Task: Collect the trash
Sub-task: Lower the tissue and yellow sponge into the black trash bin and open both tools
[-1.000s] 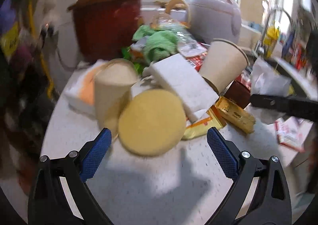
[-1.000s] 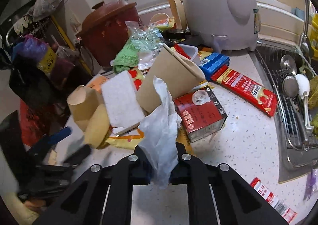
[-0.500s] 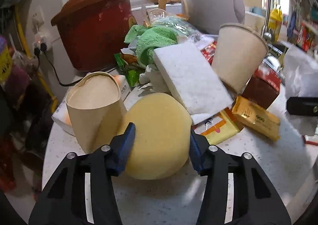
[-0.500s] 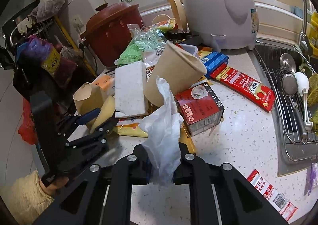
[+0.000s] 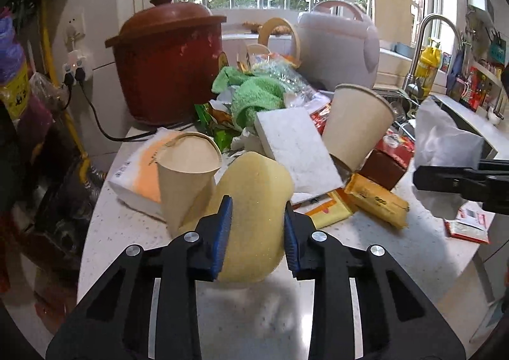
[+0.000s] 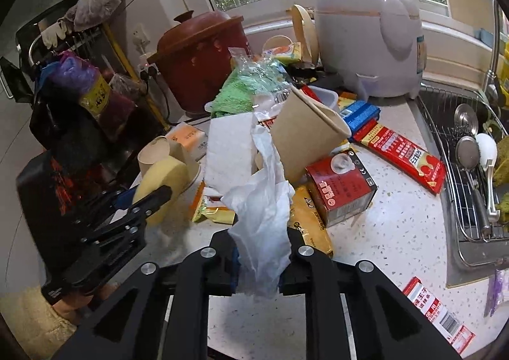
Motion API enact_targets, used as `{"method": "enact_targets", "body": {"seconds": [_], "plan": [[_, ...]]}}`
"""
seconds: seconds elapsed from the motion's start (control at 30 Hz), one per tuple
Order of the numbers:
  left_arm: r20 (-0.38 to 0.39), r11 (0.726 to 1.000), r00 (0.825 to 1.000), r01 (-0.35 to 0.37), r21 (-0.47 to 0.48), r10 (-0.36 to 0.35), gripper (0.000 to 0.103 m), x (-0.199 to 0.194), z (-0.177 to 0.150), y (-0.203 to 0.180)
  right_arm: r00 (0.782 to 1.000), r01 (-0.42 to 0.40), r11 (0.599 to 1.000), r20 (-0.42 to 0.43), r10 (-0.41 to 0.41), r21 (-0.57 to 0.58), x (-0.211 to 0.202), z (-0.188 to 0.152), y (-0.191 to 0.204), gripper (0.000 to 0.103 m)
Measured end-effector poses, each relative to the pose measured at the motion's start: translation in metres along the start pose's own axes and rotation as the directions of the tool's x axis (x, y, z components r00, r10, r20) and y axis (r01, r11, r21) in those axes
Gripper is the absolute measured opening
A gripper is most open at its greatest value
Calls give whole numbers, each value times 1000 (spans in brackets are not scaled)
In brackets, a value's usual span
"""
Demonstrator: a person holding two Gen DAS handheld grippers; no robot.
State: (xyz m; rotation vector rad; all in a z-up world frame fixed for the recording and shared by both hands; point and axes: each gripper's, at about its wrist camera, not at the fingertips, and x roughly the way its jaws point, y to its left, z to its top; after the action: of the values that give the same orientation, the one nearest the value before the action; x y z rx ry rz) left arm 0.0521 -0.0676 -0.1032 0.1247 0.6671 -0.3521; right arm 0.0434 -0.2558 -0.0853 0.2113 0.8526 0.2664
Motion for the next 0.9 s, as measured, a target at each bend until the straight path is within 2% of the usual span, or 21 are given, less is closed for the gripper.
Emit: {"method": "enact_targets", "body": {"seconds": [0.23,0.33,0.47,0.57,0.63,0.73,0.9], "plan": [[39,1000,999,14,2,-14,29,-55,-11,-1,1000,-20,1000,17,20,-19,-30,-11,14,18],[21,999,999,33,17,-33,29,-85,-32,-3,1000,-15,999,-2,15,-50,-49,-31,23,18],[-81,996,993,90,0,-89,30,-117,-75,-7,995,-16,999,-94,12,-38,-69,-78,25,18],[-176,990,975,138,5,-134,30,-128,-115,-17,982,-8,1000,-191,7,-4,-68,-119,21,18],[-248,989,958,150,-5,-147,30,-120,-144,-22,964,0,1000,-265,7,26,-55,-150,15,18],[-328,987,931,157,-44,-163,31,-90,-186,-26,943,14,999,-334,0,40,-26,-188,7,18],[-433,990,890,125,-67,-142,31,-9,-254,-33,894,32,998,-447,-8,46,55,-257,-11,18]]}}
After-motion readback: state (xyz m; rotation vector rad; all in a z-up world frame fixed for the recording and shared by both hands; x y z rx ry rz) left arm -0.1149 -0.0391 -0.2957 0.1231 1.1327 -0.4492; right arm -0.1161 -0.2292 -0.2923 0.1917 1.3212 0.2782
